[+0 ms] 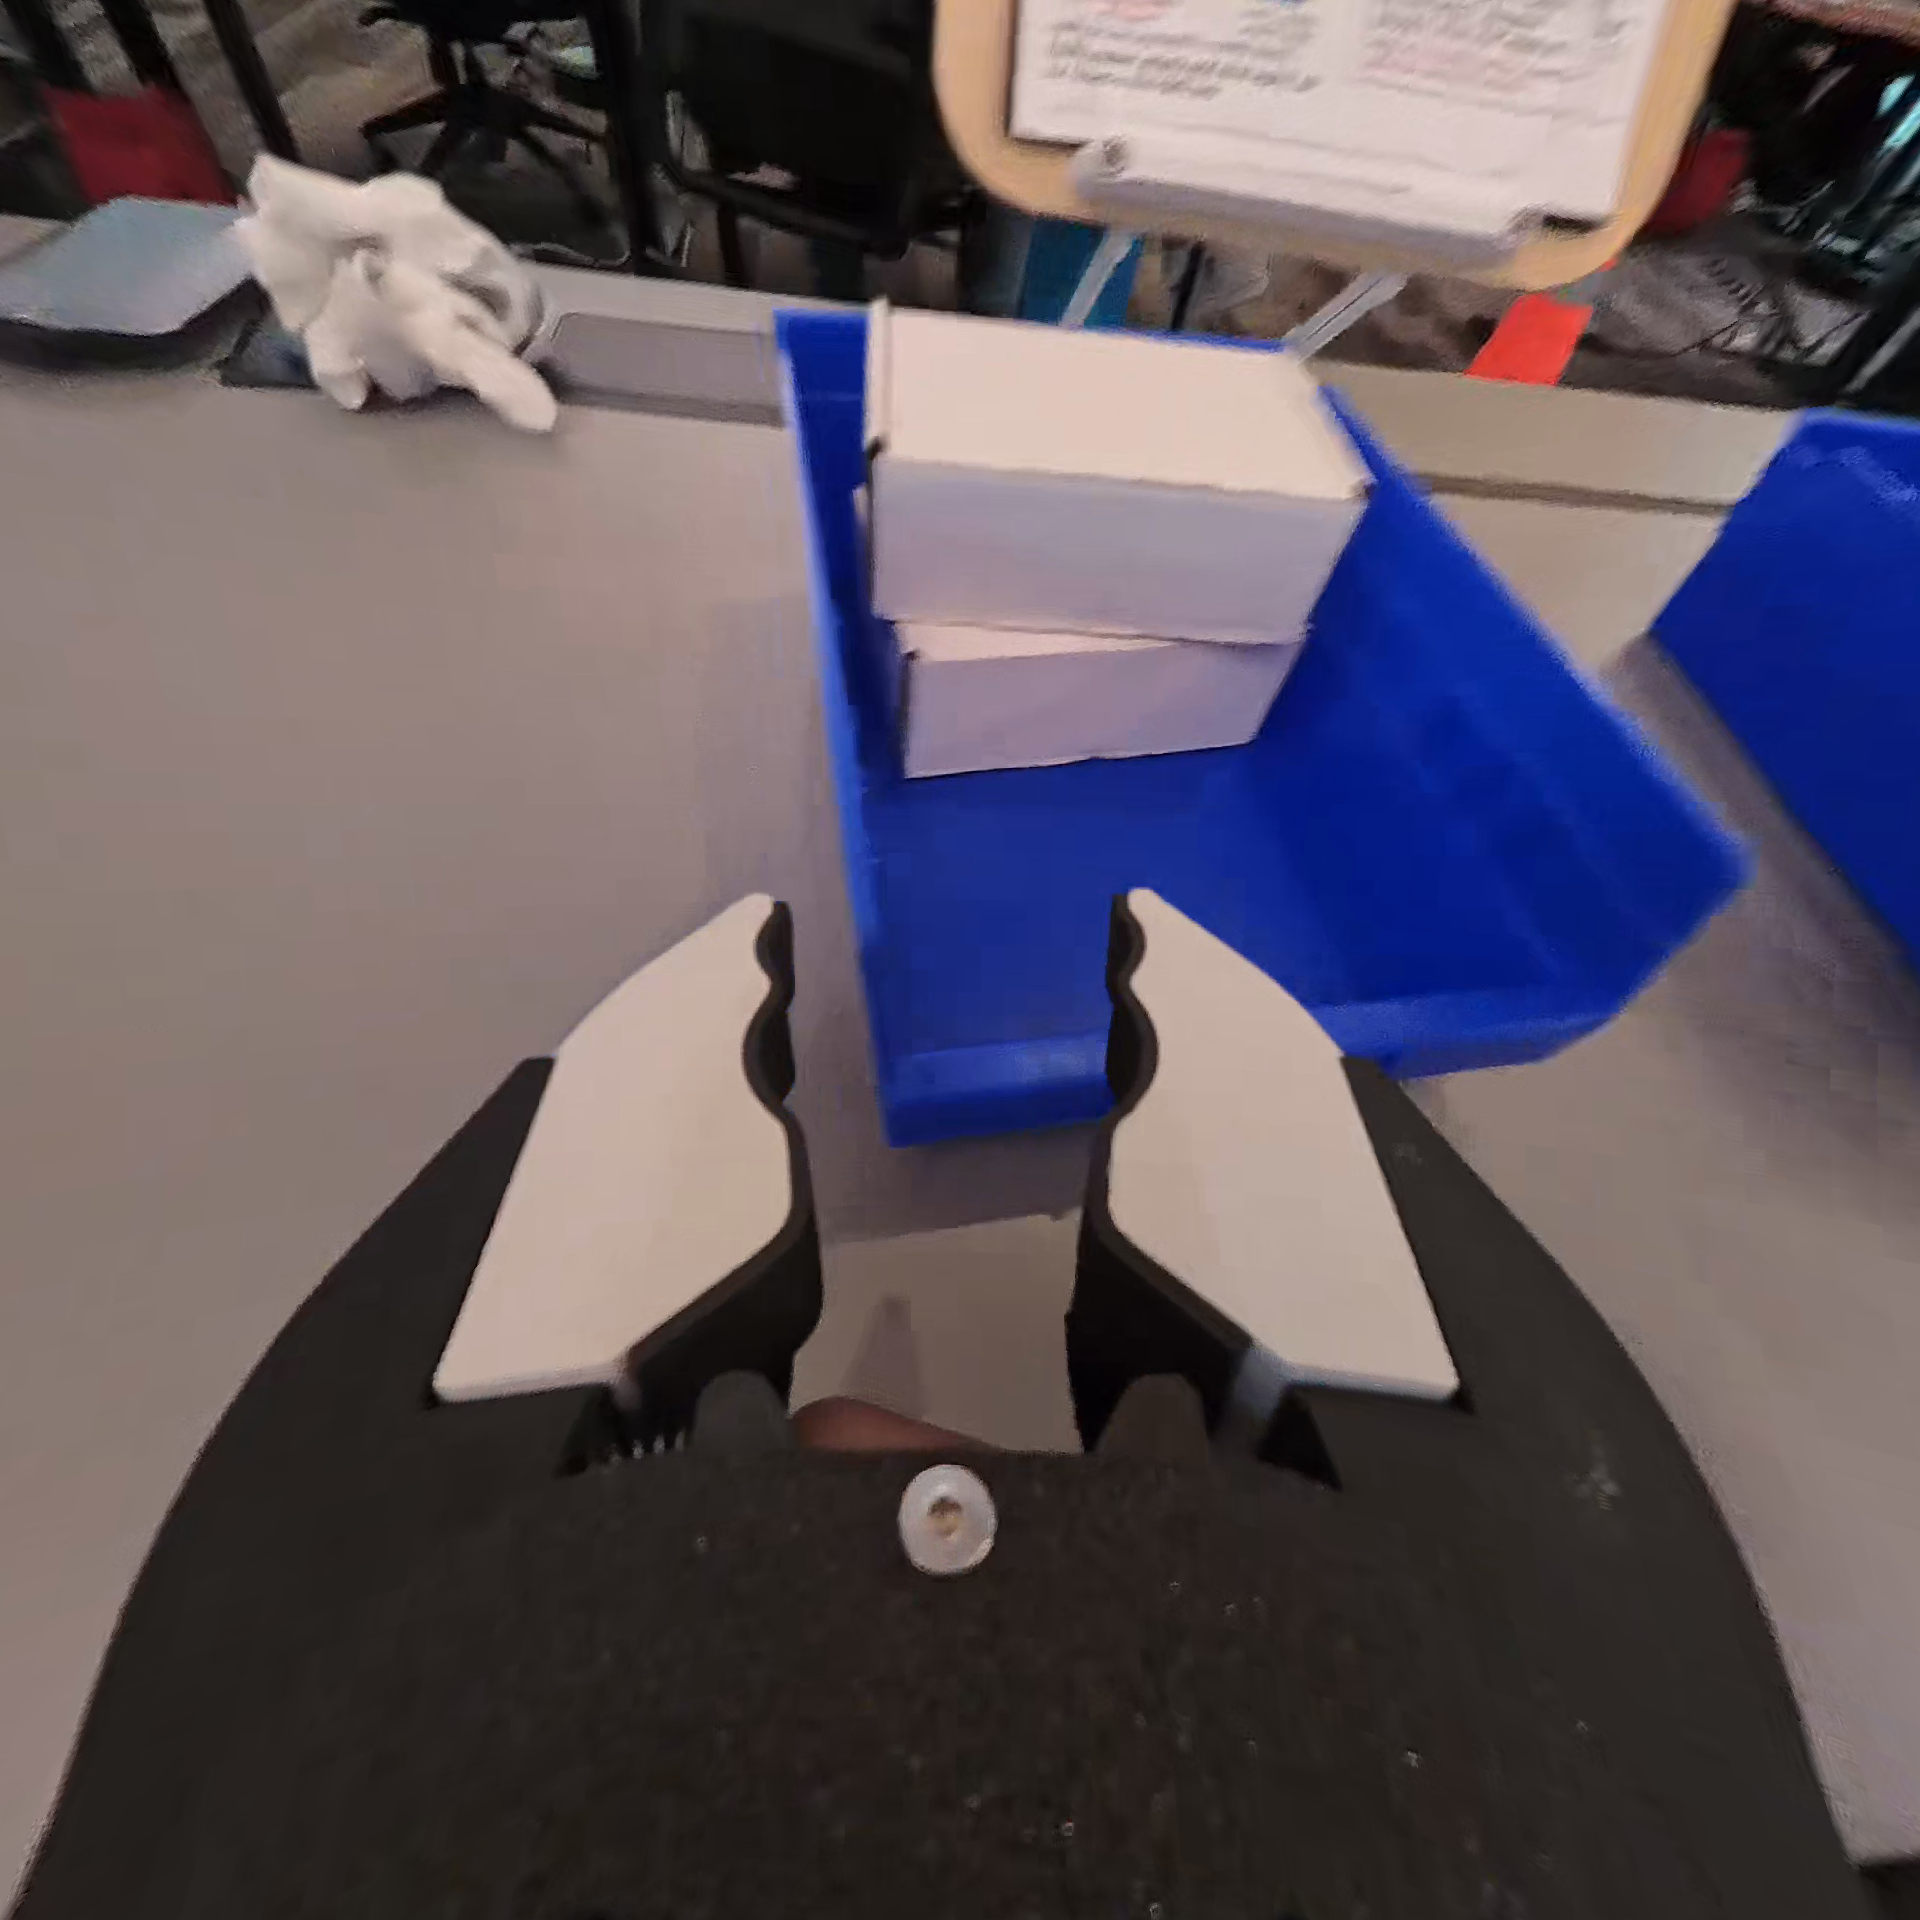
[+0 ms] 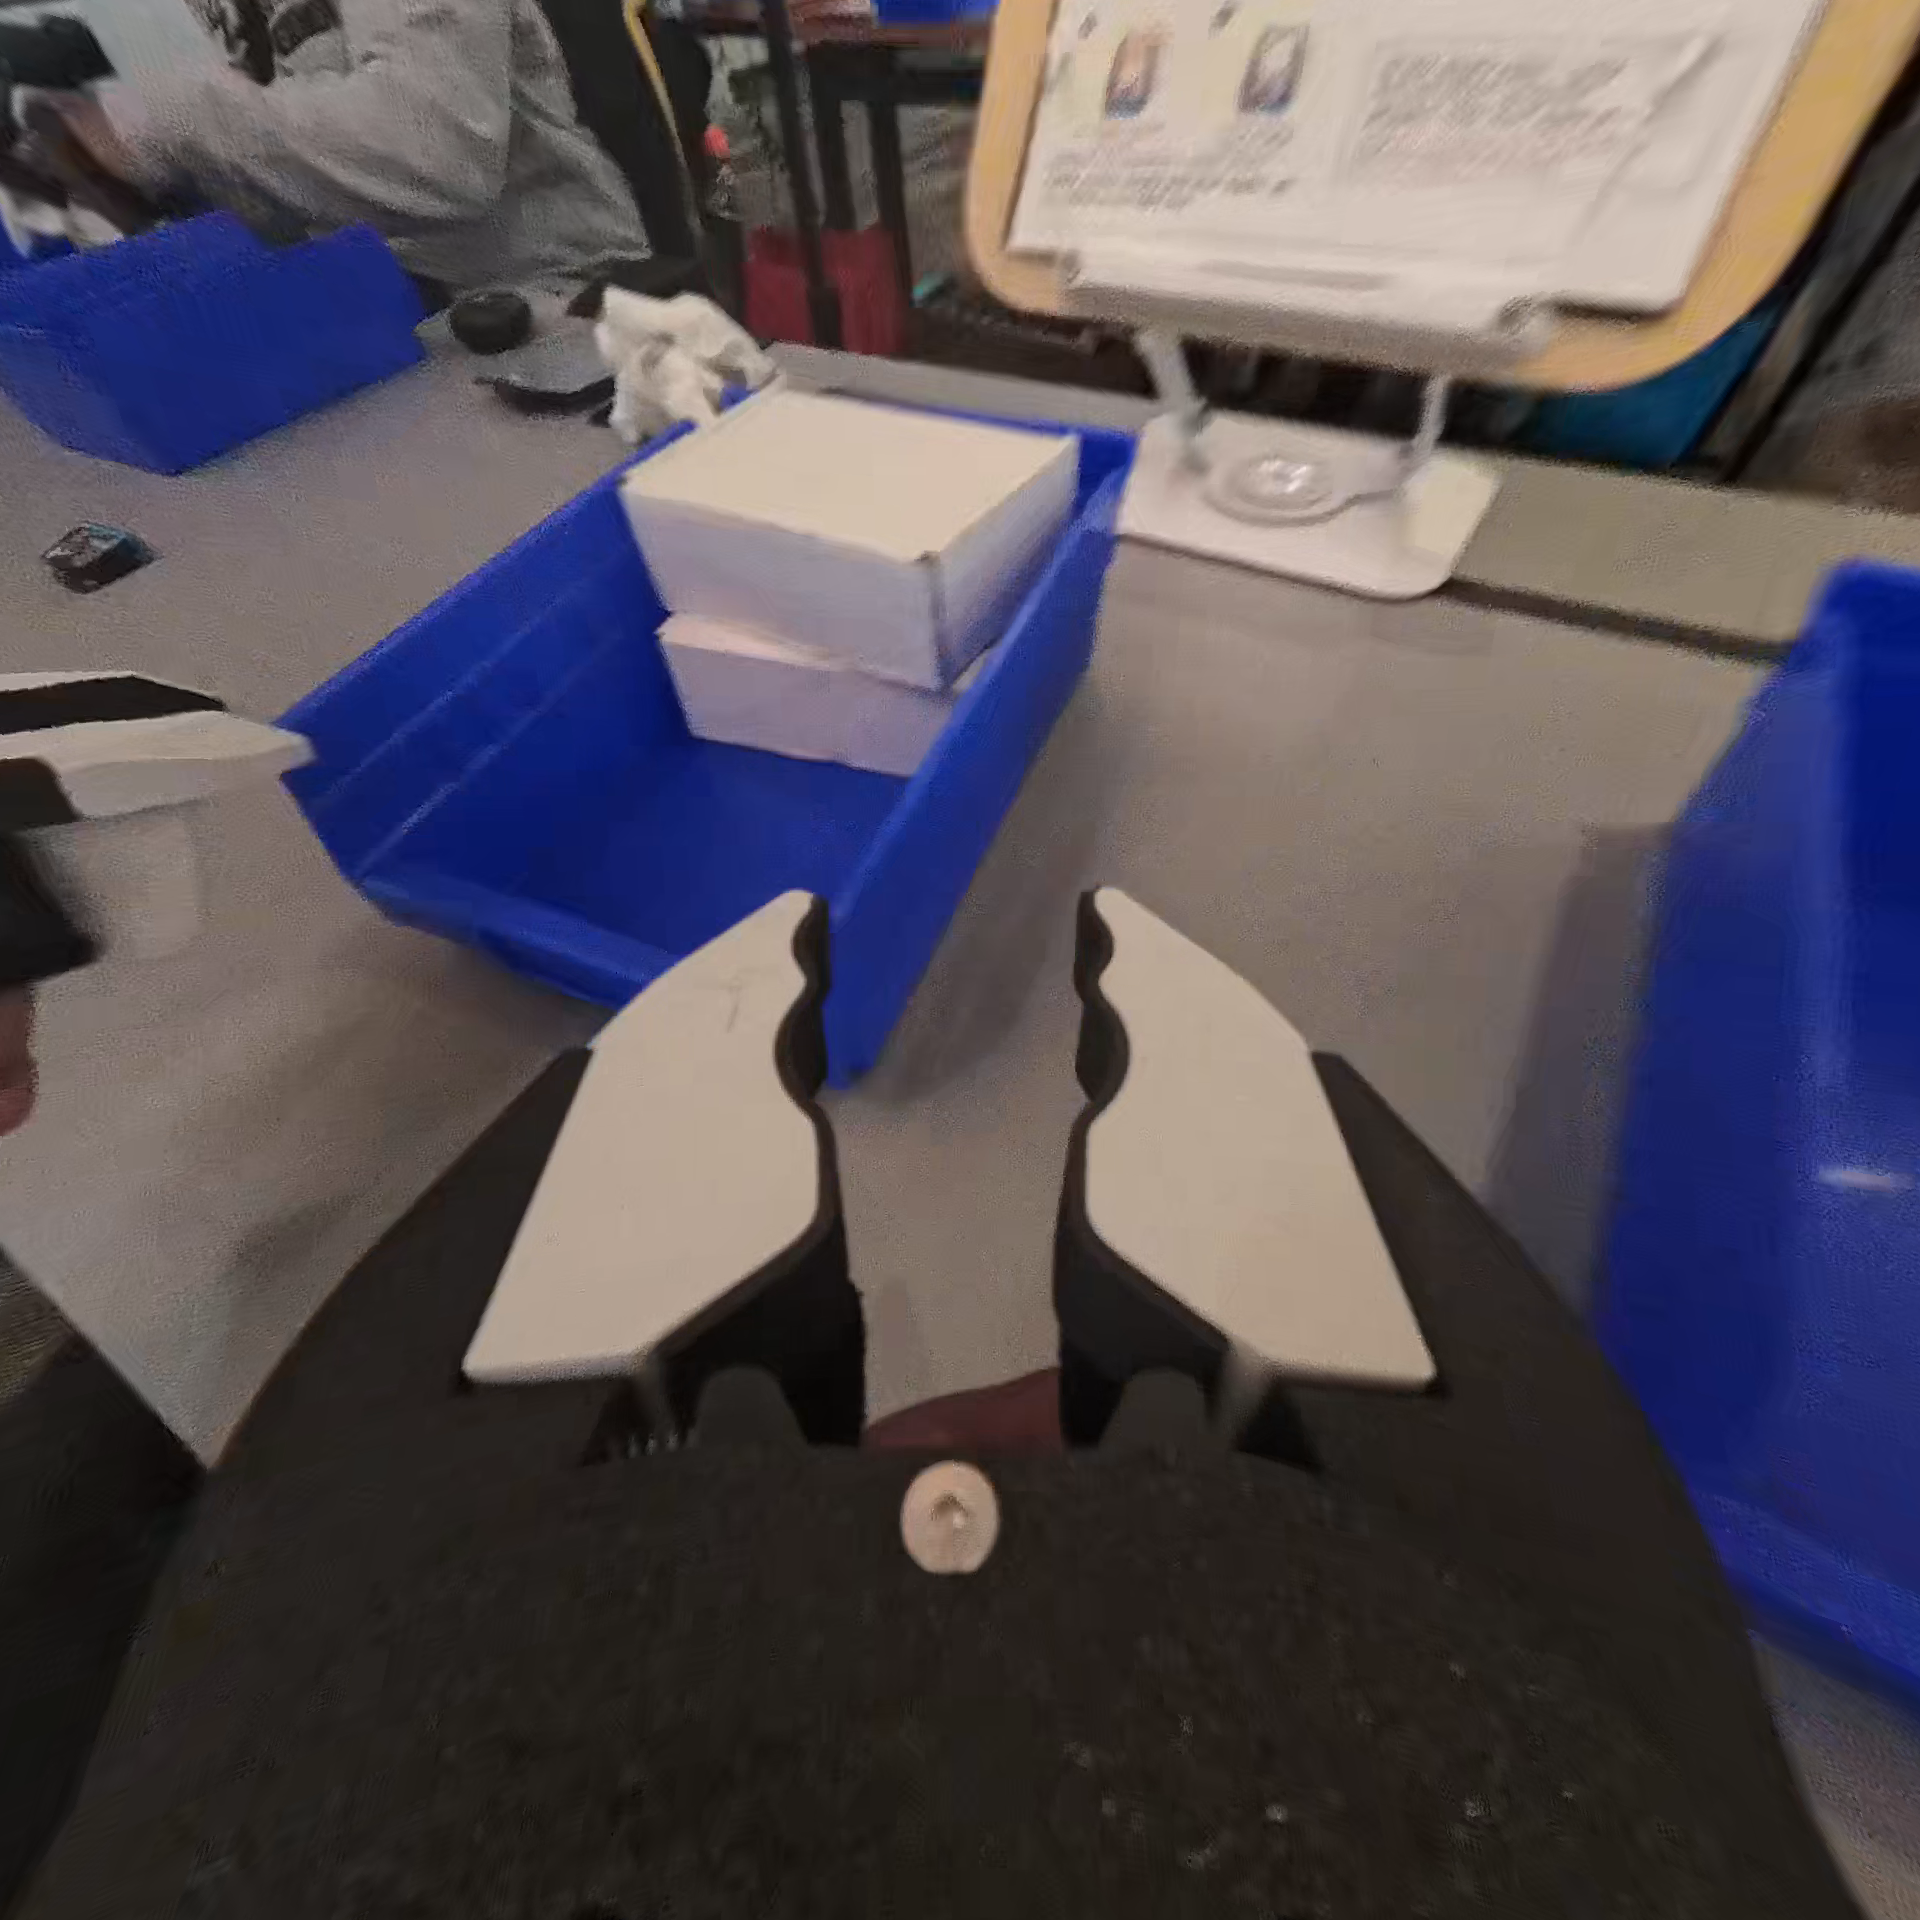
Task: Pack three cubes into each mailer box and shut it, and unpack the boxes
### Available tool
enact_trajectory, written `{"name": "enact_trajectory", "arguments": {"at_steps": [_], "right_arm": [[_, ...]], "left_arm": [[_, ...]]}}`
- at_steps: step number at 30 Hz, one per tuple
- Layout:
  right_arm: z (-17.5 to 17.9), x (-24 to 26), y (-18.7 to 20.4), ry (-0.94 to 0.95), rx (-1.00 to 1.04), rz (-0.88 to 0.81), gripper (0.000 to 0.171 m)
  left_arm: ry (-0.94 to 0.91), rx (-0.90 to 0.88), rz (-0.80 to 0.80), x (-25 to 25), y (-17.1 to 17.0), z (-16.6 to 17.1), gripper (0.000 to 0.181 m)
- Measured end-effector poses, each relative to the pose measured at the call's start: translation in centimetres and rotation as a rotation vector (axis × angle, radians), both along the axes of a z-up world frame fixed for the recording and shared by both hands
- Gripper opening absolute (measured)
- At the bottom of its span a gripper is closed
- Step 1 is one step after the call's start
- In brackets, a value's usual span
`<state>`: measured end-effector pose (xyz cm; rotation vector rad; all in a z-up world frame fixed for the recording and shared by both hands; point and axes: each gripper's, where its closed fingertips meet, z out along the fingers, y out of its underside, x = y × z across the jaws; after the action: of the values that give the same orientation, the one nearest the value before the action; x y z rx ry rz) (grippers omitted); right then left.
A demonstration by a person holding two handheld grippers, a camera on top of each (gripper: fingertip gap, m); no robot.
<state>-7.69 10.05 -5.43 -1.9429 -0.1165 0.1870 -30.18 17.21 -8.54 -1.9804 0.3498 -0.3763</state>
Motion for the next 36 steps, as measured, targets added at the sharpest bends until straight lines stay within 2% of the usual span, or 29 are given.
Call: {"name": "enact_trajectory", "arguments": {"at_steps": [2, 4, 5, 6, 7, 8, 9, 10, 13, 15, 20, 25, 27, 28, 30, 32, 33, 35, 36], "right_arm": [[-3.8, -4.5, 1.9, 0.055, -0.104, 0.000, 0.058], [-6.7, -5.7, 3.8, 0.021, -0.159, -0.085, 0.058], [-8.0, -5.4, 4.7, -0.020, -0.182, -0.145, 0.056], [-9.0, -5.1, 5.4, -0.041, -0.205, -0.192, 0.046], [-9.7, -5.2, 6.0, -0.033, -0.220, -0.217, 0.034], [-9.7, -5.3, 6.4, -0.013, -0.201, -0.223, 0.036], [-9.6, -5.0, 6.6, -0.010, -0.188, -0.254, 0.027], [-9.3, -4.2, 6.6, -0.009, -0.184, -0.312, 0.005], [-8.3, -4.9, 6.9, -0.047, -0.175, -0.360, 0.002], [-7.2, -6.5, 7.6, -0.073, -0.142, -0.379, 0.002], [-5.8, -14.3, 10.0, -0.056, -0.095, -0.332, 0.002], [-6.9, -23.0, 11.9, -0.103, -0.118, -0.273, 0.002], [-8.9, -24.9, 12.6, -0.102, -0.177, -0.249, 0.004], [-8.9, -25.5, 13.2, -0.061, -0.133, -0.244, 0.008], [-8.9, -26.1, 13.4, -0.057, -0.089, -0.173, 0.009], [-9.1, -26.3, 12.5, -0.075, -0.108, -0.050, 0.015], [-9.0, -26.1, 11.6, -0.082, -0.121, 0.021, 0.025], [-8.3, -24.8, 8.8, -0.077, -0.129, 0.175, 0.028], [-8.3, -23.4, 7.2, -0.068, -0.141, 0.213, 0.030]], "left_arm": [[0.061, -0.028, 0.011, -0.9, 1.3, -1.7, 0.059], [0.055, -0.054, 0.017, -1.0, 2.6, -2.6, 0.057], [0.037, -0.075, 0.013, -0.8, 3.2, -3.2, 0.053], [0.030, -0.098, -0.001, -0.5, 3.7, -4.0, 0.049], [0.037, -0.121, -0.045, 0.2, 4.0, -4.9, 0.038], [0.028, -0.137, -0.116, 1.2, 4.0, -5.6, 0.021], [0.005, -0.127, -0.098, 1.1, 4.5, -5.6, 0.020], [0.018, -0.117, -0.076, 0.6, 5.0, -5.5, 0.010], [0.156, -0.075, -0.055, -0.7, 5.4, -5.2, 0.003], [0.159, -0.076, -0.032, -2.4, 6.0, -4.7, 0.002], [0.209, -0.045, 0.041, -10.5, 7.3, -3.0, 0.003], [0.184, -0.084, 0.059, -19.2, 9.0, -4.5, 0.003], [0.171, -0.072, 0.087, -21.1, 10.1, -5.2, 0.003], [0.134, -0.057, 0.103, -21.5, 10.6, -5.1, 0.002], [0.071, -0.045, 0.115, -21.6, 10.7, -4.9, 0.010], [0.044, -0.030, 0.120, -21.8, 10.1, -3.8, 0.036], [0.033, 0.006, 0.132, -21.9, 9.5, -2.7, 0.046], [-0.055, 0.150, 0.124, -21.6, 7.6, 0.8, 0.061], [-0.126, 0.225, 0.108, -21.0, 6.4, 2.7, 0.063]]}}
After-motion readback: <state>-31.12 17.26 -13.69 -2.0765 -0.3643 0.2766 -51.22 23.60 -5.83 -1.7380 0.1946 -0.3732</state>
